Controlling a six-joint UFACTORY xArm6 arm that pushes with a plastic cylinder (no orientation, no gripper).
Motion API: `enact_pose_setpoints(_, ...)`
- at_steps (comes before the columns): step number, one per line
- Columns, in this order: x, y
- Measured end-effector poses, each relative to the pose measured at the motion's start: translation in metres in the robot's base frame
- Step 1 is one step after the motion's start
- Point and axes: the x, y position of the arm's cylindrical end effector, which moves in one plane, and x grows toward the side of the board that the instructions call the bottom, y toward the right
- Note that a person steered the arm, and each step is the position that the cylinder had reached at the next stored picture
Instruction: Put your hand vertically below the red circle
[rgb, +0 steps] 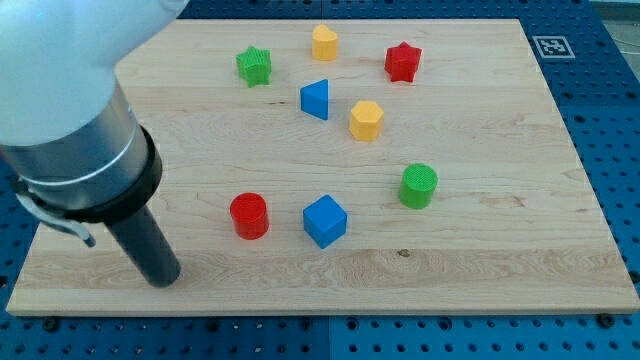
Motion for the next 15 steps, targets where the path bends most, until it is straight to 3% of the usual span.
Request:
enact_pose_setpoints(4,-0.102,0.01)
enact_pose_setpoints(7,-0.135,0.09)
enact_pose_setpoints(8,-0.141,0.078)
enact_pose_setpoints(10,-0.172,-0.007)
enact_pose_setpoints(15,-0.06,-0.043)
